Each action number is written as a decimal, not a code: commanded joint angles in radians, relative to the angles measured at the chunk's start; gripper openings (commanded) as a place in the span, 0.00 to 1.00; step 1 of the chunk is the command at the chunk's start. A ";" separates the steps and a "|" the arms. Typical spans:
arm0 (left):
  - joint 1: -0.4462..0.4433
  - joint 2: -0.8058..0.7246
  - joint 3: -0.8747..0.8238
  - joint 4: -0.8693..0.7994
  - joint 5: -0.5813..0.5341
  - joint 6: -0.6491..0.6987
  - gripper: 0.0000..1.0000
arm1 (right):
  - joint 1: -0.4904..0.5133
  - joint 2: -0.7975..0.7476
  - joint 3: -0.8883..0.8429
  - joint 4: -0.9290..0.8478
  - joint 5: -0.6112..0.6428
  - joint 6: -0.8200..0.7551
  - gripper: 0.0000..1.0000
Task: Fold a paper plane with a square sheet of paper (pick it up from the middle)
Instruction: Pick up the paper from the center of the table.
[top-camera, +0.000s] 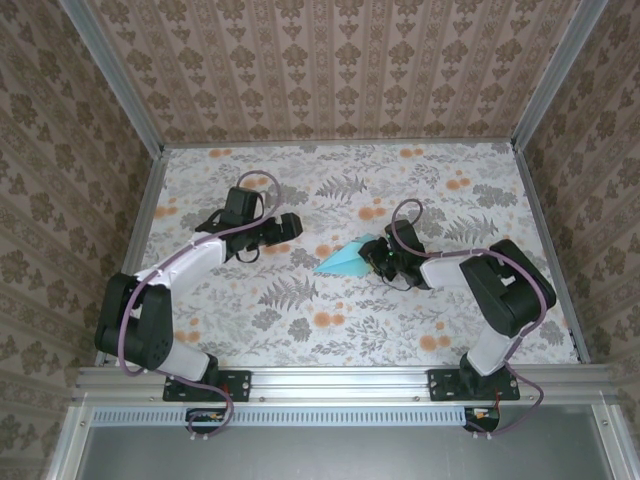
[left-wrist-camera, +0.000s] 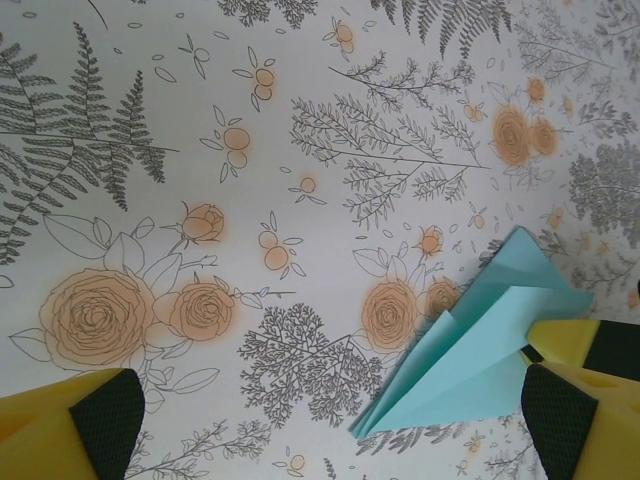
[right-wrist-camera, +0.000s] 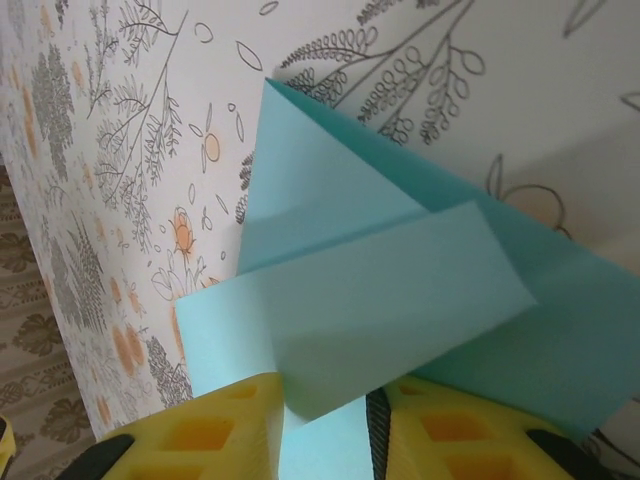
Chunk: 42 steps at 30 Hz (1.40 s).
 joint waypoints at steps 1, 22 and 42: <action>0.018 0.000 -0.020 0.045 0.082 -0.041 1.00 | 0.006 0.030 0.031 0.075 -0.003 -0.006 0.29; 0.058 0.031 -0.087 0.219 0.379 -0.128 1.00 | -0.082 0.009 0.118 0.256 -0.419 -0.169 0.03; -0.015 0.103 -0.102 0.579 0.657 -0.292 0.90 | -0.095 0.005 0.238 0.431 -0.735 -0.024 0.04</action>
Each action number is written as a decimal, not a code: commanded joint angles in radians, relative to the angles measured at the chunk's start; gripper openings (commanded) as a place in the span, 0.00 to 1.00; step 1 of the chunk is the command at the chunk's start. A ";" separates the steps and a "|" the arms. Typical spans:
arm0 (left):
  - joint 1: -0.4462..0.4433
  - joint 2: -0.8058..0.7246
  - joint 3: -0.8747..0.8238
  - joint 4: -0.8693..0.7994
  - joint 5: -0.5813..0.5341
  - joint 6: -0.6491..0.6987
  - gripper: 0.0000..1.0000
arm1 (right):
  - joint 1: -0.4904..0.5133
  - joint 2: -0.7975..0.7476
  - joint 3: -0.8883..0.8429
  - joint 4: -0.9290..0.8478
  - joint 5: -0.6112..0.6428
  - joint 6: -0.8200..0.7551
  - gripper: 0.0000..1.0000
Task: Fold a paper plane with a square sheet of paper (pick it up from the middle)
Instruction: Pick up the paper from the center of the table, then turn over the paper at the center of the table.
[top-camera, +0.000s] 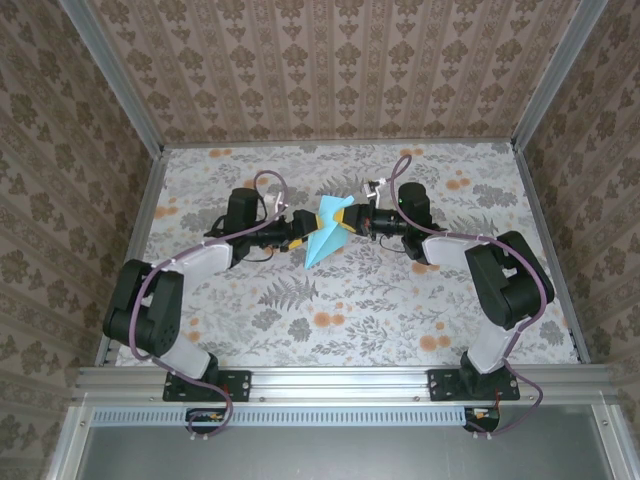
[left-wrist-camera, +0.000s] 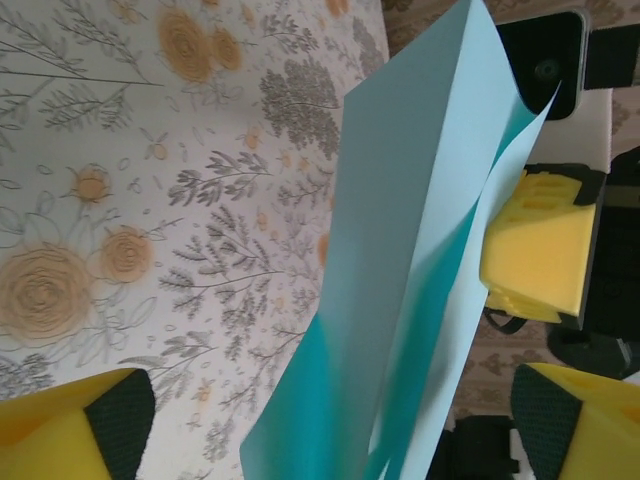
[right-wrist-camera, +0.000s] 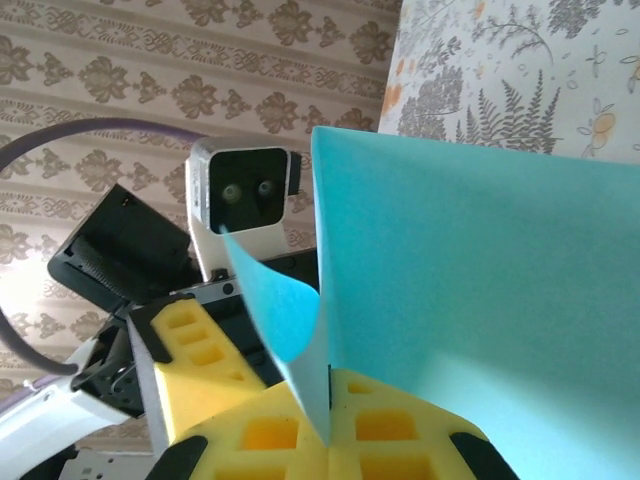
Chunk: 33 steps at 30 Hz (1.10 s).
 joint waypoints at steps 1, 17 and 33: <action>-0.008 0.015 -0.018 0.144 0.077 -0.070 0.85 | 0.000 -0.025 0.030 0.058 -0.048 0.032 0.04; -0.010 0.021 -0.024 0.216 0.102 -0.102 0.12 | -0.025 0.022 0.034 0.008 -0.039 0.042 0.08; -0.049 -0.081 0.272 -0.773 -0.658 0.398 0.04 | -0.040 -0.280 0.030 -0.880 0.498 -0.491 0.76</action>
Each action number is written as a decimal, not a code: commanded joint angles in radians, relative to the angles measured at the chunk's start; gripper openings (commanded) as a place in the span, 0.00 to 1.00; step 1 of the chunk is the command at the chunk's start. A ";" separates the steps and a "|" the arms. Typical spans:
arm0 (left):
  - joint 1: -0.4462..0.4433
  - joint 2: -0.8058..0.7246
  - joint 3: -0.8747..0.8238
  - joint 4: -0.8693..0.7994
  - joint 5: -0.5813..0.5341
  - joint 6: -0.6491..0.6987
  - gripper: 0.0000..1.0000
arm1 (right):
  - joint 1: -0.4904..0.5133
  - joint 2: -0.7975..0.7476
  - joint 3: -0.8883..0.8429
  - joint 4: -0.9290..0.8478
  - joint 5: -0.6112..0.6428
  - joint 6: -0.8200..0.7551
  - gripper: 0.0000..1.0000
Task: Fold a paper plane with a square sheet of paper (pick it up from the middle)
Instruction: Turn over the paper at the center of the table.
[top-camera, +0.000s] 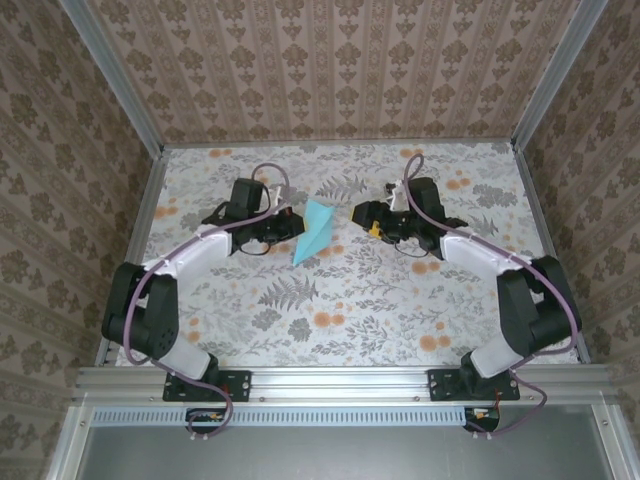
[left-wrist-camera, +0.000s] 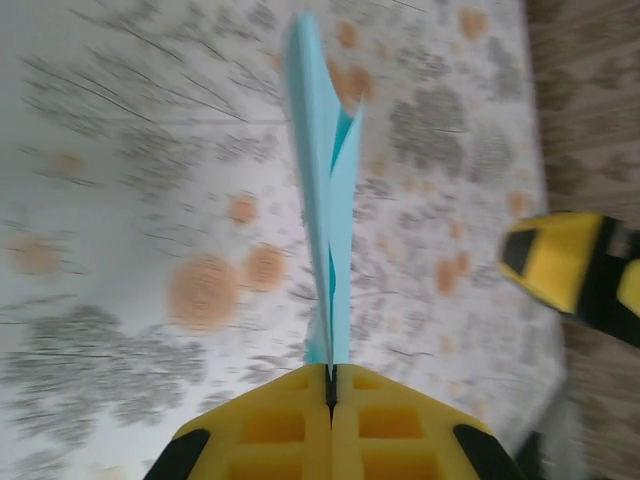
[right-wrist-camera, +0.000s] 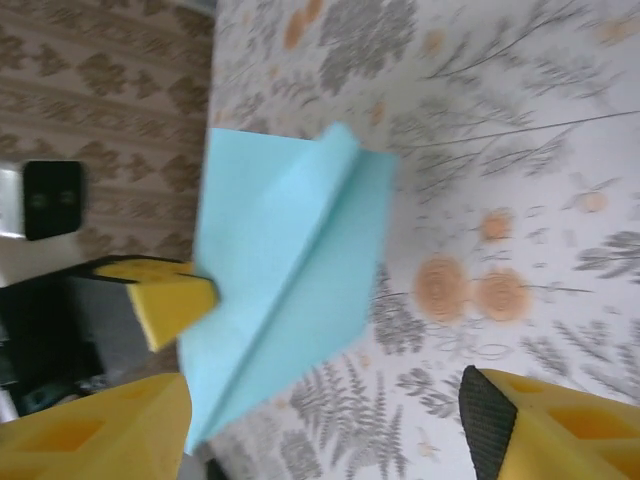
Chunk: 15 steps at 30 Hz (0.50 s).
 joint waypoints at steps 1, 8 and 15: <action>-0.062 -0.048 0.095 -0.339 -0.380 0.175 0.05 | -0.002 -0.068 -0.041 -0.167 0.197 -0.114 0.76; -0.202 0.010 0.213 -0.498 -0.845 0.161 0.05 | 0.022 -0.191 -0.129 -0.194 0.370 -0.114 0.78; -0.331 0.189 0.342 -0.612 -1.124 0.073 0.05 | 0.035 -0.267 -0.217 -0.187 0.460 -0.072 0.78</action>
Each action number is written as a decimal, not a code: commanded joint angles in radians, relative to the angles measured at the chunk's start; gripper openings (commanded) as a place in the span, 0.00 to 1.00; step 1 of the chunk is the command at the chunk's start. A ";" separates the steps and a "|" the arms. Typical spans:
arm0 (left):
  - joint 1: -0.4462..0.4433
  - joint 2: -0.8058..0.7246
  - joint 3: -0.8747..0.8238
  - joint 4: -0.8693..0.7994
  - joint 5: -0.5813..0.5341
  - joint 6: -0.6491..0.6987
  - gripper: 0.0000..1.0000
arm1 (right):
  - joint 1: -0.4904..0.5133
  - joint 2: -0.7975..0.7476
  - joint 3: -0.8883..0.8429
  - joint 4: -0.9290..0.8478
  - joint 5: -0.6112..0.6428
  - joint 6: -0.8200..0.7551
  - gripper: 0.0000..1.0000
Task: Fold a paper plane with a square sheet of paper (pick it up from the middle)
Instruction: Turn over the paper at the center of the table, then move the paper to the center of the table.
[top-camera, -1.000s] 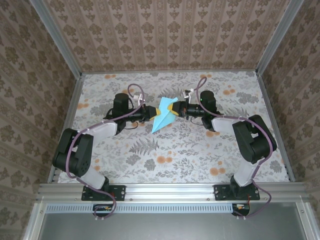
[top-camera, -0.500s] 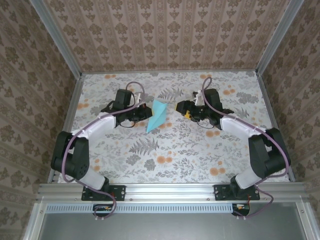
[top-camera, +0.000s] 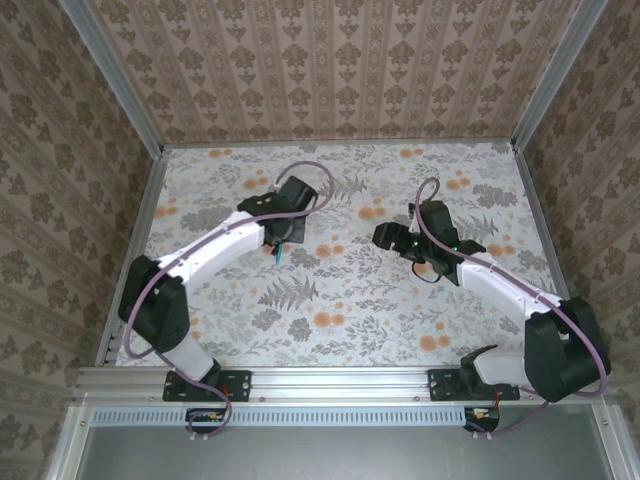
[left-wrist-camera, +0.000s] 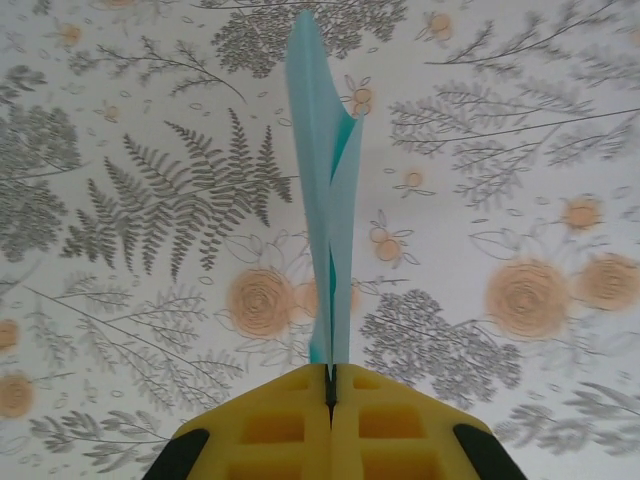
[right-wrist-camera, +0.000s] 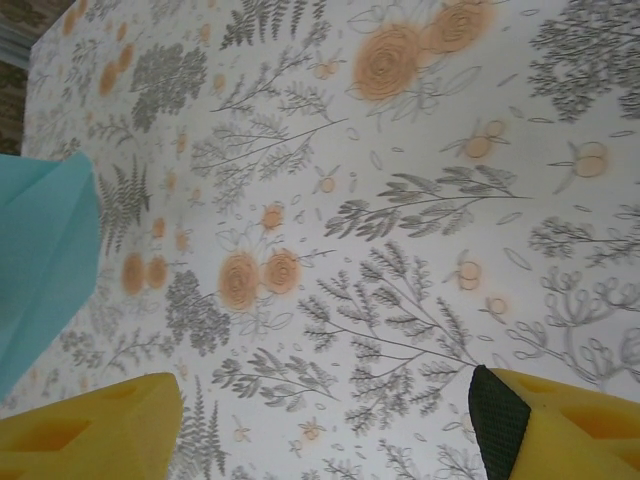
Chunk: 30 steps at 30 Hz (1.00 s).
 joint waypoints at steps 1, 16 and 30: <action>-0.047 0.098 0.067 -0.119 -0.210 -0.054 0.05 | 0.008 -0.041 -0.041 -0.018 0.089 0.020 0.78; 0.045 0.225 0.075 0.206 0.540 -0.142 0.53 | 0.029 -0.066 -0.064 -0.043 0.123 0.049 0.77; 0.366 -0.075 -0.237 0.292 0.591 -0.129 0.79 | 0.432 0.450 0.362 -0.020 0.101 0.107 0.51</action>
